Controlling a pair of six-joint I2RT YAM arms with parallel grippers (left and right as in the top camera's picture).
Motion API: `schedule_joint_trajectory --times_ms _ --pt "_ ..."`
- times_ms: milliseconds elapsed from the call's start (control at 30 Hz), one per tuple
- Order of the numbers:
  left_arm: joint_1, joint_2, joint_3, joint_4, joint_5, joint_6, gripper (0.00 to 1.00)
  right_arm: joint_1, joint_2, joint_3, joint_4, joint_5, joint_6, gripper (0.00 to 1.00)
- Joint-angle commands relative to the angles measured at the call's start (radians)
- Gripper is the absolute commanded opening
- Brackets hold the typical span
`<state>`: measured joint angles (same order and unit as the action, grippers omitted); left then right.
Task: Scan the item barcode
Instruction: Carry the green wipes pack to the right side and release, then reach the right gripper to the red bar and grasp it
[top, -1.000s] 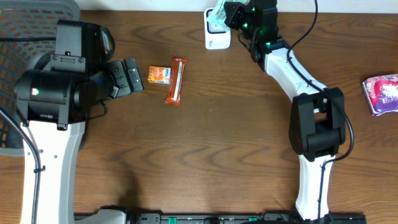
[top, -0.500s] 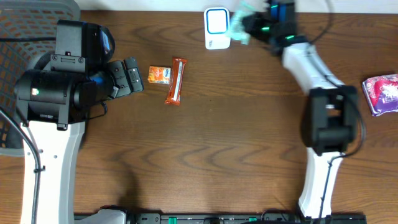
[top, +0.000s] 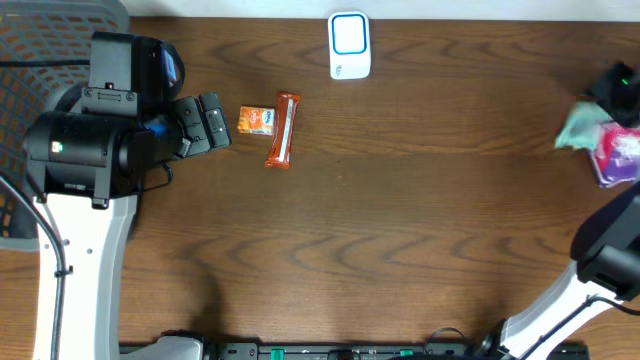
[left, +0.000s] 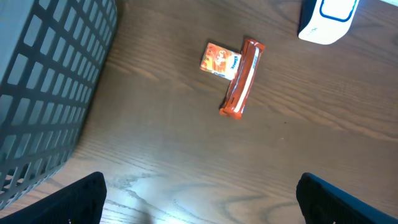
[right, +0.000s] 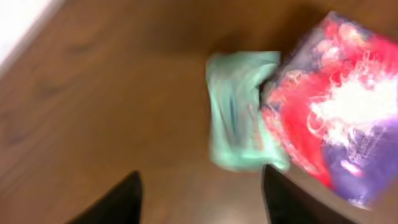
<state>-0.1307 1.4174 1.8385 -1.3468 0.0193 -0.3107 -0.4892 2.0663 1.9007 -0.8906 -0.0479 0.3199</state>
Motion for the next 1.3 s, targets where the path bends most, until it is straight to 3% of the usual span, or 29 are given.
schedule_joint_trajectory --times_ms 0,233,300,333,667,733,833,1000,1267 --pt "0.004 0.001 0.005 -0.003 -0.013 -0.001 0.98 -0.035 0.018 0.001 -0.023 -0.017 -0.041 0.62" --pt "0.004 0.001 0.005 -0.003 -0.013 -0.001 0.98 0.020 0.019 0.001 0.010 -0.245 -0.092 0.63" --pt "0.004 0.001 0.005 -0.003 -0.013 -0.001 0.98 0.063 0.019 0.001 0.021 -0.336 -0.098 0.67" --pt "0.004 0.001 0.005 -0.003 -0.013 -0.001 0.98 0.115 0.020 0.001 0.023 -0.412 -0.098 0.73" --pt "0.004 0.001 0.005 -0.003 -0.013 -0.001 0.98 0.494 0.087 -0.006 0.019 -0.497 -0.097 0.74" --pt "0.004 0.001 0.005 -0.003 -0.013 -0.001 0.98 0.568 0.112 -0.006 0.029 -0.496 -0.097 0.80" --pt "0.004 0.001 0.005 -0.003 -0.013 -0.001 0.98 0.685 0.149 -0.006 0.084 -0.485 -0.081 0.73" --pt "0.004 0.001 0.005 -0.003 -0.013 -0.001 0.98 0.843 0.183 -0.006 0.223 -0.385 0.065 0.63" --pt "0.004 0.001 0.005 -0.003 -0.013 -0.001 0.98 1.031 0.211 -0.006 0.342 -0.227 0.180 0.58"
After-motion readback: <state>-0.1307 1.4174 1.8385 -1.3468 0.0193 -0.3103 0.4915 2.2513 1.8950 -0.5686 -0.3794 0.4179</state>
